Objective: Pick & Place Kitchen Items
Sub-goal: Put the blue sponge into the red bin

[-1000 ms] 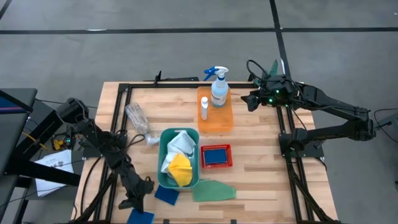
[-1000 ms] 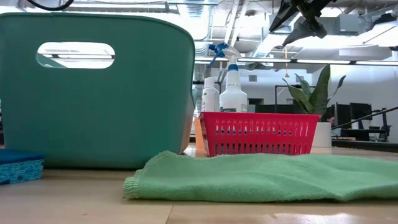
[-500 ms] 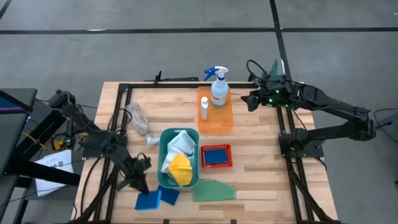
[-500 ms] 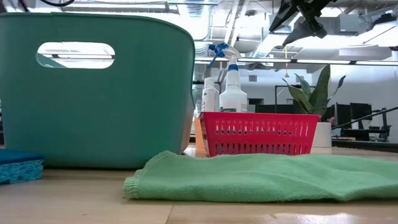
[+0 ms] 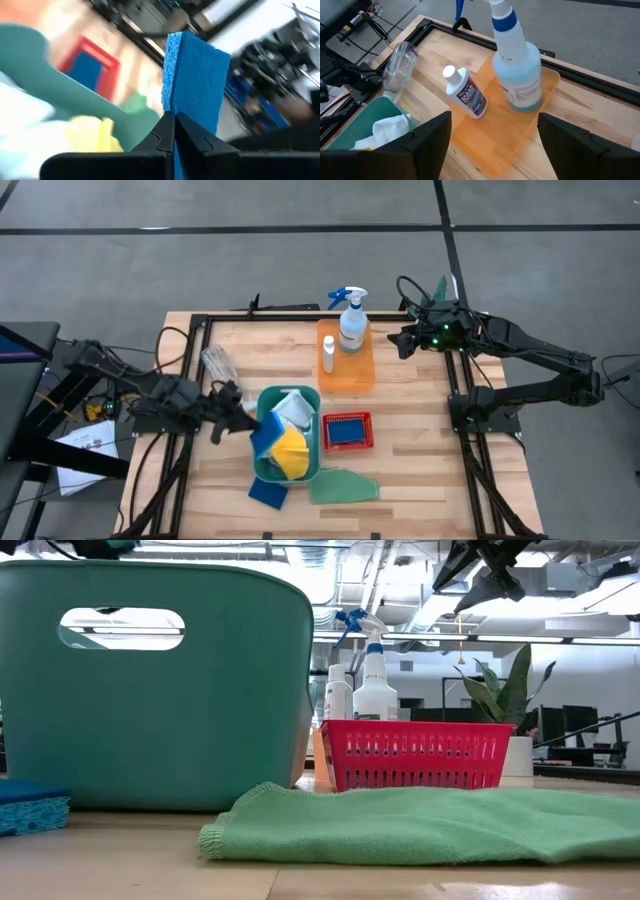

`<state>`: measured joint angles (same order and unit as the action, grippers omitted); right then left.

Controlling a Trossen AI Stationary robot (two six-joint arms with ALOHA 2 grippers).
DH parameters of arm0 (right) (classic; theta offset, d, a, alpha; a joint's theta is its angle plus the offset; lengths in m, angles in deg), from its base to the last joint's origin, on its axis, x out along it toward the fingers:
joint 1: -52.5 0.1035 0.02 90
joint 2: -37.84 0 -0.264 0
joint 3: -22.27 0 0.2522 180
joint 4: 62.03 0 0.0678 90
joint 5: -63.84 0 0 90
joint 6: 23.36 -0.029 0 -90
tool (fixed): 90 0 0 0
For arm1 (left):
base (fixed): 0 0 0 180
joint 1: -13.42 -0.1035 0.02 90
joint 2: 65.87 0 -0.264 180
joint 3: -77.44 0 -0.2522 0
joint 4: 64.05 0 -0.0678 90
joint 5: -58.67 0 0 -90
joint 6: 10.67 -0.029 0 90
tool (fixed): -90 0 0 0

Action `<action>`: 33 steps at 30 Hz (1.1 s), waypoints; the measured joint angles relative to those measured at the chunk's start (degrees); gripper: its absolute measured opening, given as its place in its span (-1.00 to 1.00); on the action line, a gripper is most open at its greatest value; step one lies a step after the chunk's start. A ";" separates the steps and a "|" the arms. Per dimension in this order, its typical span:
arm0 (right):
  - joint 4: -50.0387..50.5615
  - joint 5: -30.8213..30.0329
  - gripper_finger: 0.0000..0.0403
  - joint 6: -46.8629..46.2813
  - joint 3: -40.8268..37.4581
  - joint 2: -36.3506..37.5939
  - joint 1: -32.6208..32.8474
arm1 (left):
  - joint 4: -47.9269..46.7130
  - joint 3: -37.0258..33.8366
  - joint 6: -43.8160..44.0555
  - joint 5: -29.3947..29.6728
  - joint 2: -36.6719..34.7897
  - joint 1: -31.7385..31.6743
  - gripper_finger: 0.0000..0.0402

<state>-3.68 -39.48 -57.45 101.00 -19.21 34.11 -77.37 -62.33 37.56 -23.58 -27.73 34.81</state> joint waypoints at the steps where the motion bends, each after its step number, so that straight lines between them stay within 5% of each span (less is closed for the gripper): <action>1: -0.05 0.00 0.42 0.00 0.00 -0.01 0.00 | -0.07 -0.01 0.01 1.01 0.04 -0.78 -1.00; 20: -9.53 1.95 0.42 0.00 0.11 -1.53 0.21 | 21.76 0.02 0.45 27.05 5.92 -12.63 -1.00; 27: -20.52 10.56 0.42 1.99 0.02 -7.01 1.53 | 31.03 0.06 0.55 31.22 11.39 -15.59 -1.00; 33: -39.41 23.79 0.42 1.08 0.00 -14.35 2.19 | 36.36 0.06 0.66 32.72 14.97 -18.26 -1.00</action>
<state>-43.09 -15.69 -56.37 101.00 -33.56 36.30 -41.01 -62.27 38.22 9.14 -12.75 16.54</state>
